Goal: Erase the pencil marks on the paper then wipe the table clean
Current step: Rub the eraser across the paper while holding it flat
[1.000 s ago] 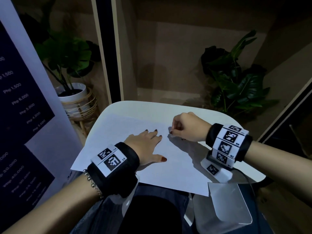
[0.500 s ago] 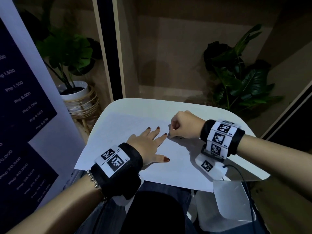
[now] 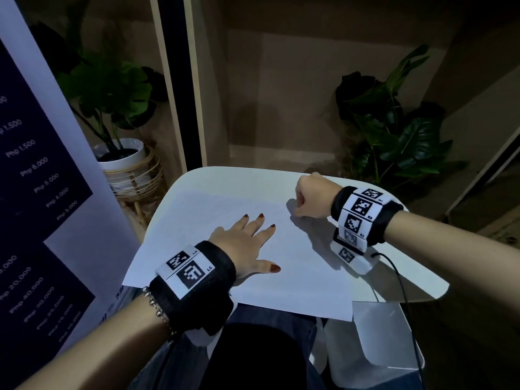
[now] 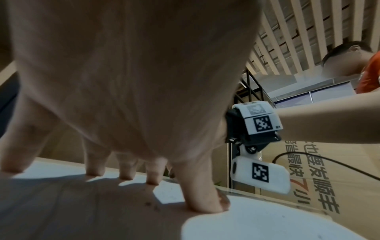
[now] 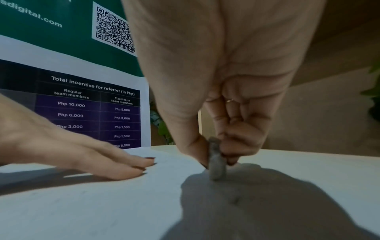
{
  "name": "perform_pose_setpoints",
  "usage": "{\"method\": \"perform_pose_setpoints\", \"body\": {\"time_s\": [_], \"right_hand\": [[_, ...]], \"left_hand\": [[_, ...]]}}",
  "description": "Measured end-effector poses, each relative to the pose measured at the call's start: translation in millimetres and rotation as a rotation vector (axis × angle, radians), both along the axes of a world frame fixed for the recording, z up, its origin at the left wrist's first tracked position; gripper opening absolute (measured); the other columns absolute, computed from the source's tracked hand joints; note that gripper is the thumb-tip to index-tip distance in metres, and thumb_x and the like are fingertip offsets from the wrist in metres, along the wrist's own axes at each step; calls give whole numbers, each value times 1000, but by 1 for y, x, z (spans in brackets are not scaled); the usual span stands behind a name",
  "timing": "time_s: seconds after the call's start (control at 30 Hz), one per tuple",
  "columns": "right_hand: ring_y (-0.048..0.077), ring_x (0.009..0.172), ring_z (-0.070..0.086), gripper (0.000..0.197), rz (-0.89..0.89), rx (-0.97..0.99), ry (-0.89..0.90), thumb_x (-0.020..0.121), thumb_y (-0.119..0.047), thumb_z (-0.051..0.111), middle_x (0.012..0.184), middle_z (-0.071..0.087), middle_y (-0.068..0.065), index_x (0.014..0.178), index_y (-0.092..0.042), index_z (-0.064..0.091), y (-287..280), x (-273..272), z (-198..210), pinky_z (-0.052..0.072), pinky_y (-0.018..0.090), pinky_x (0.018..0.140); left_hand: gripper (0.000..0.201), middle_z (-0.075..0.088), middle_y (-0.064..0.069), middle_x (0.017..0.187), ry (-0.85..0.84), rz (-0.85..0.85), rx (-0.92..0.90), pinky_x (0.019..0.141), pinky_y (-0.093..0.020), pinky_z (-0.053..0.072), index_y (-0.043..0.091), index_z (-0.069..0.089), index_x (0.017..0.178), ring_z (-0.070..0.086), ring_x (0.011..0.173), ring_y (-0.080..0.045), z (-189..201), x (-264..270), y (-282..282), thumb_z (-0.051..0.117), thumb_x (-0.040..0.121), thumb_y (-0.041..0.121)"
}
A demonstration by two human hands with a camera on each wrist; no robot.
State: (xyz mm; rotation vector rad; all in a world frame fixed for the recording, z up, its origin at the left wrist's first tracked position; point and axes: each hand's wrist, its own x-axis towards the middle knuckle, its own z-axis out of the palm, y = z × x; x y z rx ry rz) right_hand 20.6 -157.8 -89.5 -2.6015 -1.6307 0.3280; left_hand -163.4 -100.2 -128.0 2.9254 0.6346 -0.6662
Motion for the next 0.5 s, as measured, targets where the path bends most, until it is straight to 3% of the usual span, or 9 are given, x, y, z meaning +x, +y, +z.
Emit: {"method": "perform_pose_setpoints", "body": {"time_s": [0.17,0.37,0.5], "right_hand": [[18,76,64,20,80,-48,64,82,-27,74,78,70,3,82,-7,74,-4,-13,-6,56,33,71],[33,80,68,26,-7,-30,-8,84,-23,66,83,70,20,81,2,72,-2,14,0,60,43,73],[17,72,63,20,83,-31,57,83,-28,74,75,71,4,78,-9,74,-2,0,-3,54,31,68]], "left_hand": [[83,-21,6,162,9,-5,3,117,-52,21,32,-11,155,-12,151,-20,1,0,0,31,94,69],[82,-20,7,162,-1,-4,2,117,-51,22,33,-11,155,-12,151,-19,0,-1,0,31,94,68],[83,-19,6,162,-6,-8,10,117,-51,23,33,-10,155,-11,151,-19,0,-1,0,31,93,69]]}}
